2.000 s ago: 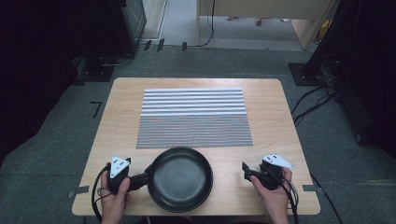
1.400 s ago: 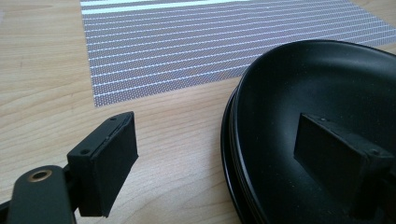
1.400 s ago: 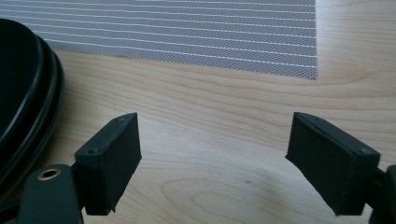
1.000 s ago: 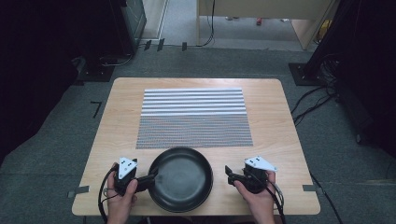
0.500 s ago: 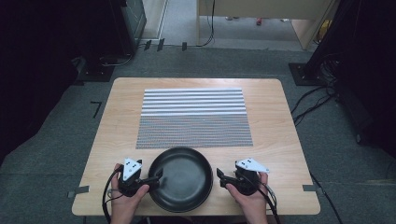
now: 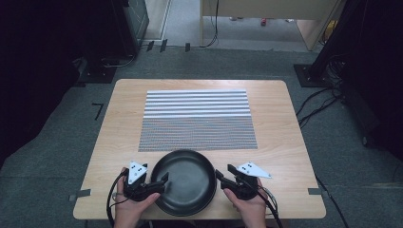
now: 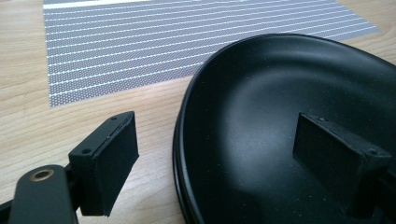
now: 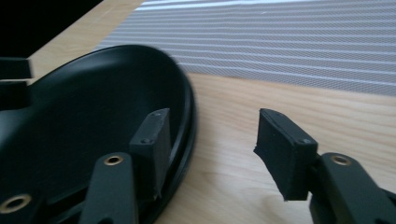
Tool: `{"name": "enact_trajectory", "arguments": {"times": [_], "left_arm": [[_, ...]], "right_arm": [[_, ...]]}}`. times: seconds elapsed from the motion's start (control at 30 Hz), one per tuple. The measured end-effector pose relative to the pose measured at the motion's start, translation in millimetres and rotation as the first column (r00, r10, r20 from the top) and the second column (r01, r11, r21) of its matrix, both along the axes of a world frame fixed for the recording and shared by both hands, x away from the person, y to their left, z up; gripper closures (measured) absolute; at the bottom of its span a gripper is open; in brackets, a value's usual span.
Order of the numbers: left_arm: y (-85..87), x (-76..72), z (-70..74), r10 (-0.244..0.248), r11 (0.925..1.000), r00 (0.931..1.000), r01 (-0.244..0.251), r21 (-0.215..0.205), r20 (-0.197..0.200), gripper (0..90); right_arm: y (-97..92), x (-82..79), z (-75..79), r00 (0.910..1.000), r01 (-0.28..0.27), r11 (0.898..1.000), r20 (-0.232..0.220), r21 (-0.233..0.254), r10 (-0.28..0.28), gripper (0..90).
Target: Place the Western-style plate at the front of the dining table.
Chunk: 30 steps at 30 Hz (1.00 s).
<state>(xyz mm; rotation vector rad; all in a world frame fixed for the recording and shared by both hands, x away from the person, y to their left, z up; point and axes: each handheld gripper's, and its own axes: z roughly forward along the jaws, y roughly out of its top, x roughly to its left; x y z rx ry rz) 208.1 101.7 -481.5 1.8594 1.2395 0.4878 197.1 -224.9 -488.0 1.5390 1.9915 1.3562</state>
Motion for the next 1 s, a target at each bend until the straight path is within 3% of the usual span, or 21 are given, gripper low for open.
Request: {"name": "enact_trajectory", "arguments": {"times": [0.4, 0.53, 0.63, 0.73, 0.8, 0.93, 1.0], "left_arm": [[2.6, -1.4, -3.6, -0.001, 0.9996, 0.9999, 0.001, -0.026, -0.015, 40.8], [2.8, -1.1, -5.3, -0.002, 0.9998, 0.9996, 0.002, -0.021, -0.028, 45.7], [2.9, -0.4, -6.8, -0.001, 0.9998, 0.9993, 0.0, -0.019, -0.037, 48.2], [4.7, 0.5, -6.4, 0.007, 0.9992, 0.9987, -0.009, -0.039, -0.051, 49.9], [5.6, 0.2, -5.3, 0.009, 0.9989, 0.9987, -0.011, -0.044, -0.05, 50.9], [6.8, -0.6, -5.2, 0.013, 0.9989, 0.9983, -0.015, -0.043, -0.056, 53.7], [8.5, -0.6, -5.3, 0.011, 0.9988, 0.998, -0.014, -0.046, -0.062, 55.3]], "right_arm": [[14.7, -2.5, -4.7, 0.9962, -0.086, 0.995, -0.007, 0.053, 0.087, 54.4], [16.6, -2.8, -6.9, 0.9959, -0.087, 0.995, -0.02, 0.041, 0.088, 56.4], [16.1, -3.1, -7.9, 0.9957, -0.079, 0.995, -0.042, 0.063, 0.082, 61.9], [15.6, -2.0, -7.8, 0.9949, -0.078, 0.997, -0.062, 0.024, 0.079, 70.2], [13.6, 0.3, -6.5, 0.9946, -0.066, 0.997, -0.078, 0.038, 0.069, 74.3], [16.3, 6.9, 0.2, 0.9942, -0.063, 0.997, -0.085, 0.046, 0.067, 75.0], [19.6, 10.0, 3.0, 0.9942, -0.063, 0.998, -0.086, 0.012, 0.064, 75.8]]}}
